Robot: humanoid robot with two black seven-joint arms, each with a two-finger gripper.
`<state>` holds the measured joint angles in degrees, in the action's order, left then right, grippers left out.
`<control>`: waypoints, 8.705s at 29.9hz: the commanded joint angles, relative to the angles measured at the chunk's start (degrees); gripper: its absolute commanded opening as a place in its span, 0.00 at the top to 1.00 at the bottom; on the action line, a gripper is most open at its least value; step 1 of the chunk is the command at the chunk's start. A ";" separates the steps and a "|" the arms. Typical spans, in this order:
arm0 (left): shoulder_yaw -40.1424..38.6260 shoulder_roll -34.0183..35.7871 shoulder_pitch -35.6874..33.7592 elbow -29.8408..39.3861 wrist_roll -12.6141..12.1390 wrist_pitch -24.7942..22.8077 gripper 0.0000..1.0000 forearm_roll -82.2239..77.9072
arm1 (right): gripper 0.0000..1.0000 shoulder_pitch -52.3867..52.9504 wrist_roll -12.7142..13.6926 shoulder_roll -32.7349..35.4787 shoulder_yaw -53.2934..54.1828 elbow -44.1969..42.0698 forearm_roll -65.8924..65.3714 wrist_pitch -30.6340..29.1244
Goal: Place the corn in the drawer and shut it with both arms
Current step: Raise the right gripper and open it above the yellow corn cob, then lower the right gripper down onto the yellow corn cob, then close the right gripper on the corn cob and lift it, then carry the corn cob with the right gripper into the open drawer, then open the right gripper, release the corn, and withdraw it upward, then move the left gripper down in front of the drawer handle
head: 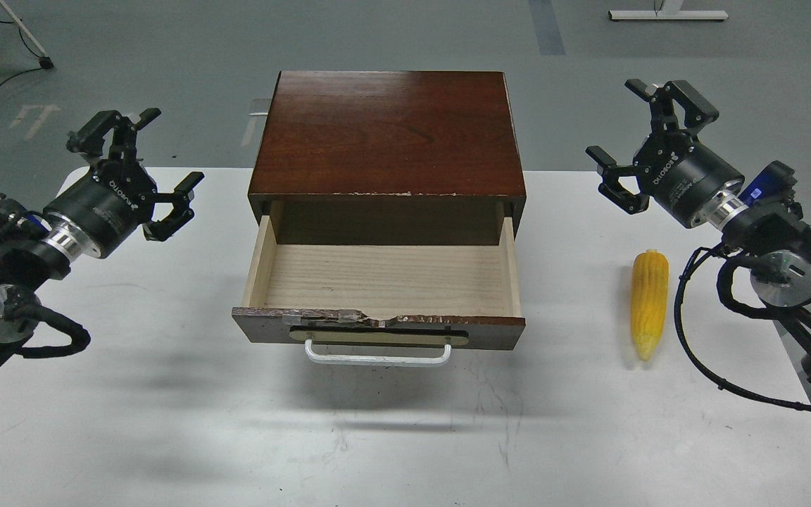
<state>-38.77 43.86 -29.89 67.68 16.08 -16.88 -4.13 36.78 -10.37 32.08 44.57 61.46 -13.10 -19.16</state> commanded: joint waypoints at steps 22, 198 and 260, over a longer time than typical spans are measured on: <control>-0.17 -0.09 -0.17 0.17 0.10 0.27 0.01 0.00 | 0.00 -0.05 0.08 3.78 2.80 0.41 0.00 -0.09; 20.22 26.54 -7.11 33.48 11.92 8.62 1.00 -80.07 | 0.00 4.26 -2.20 5.72 -18.91 -16.19 10.46 8.88; 23.21 7.91 -0.52 29.71 11.92 -0.53 1.00 -73.47 | 0.00 9.18 -13.45 -5.71 -16.45 -24.37 6.77 1.14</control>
<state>-15.95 53.13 -30.43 99.17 28.00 -17.78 -76.87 46.76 -23.80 26.38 27.46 37.26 -6.40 -16.65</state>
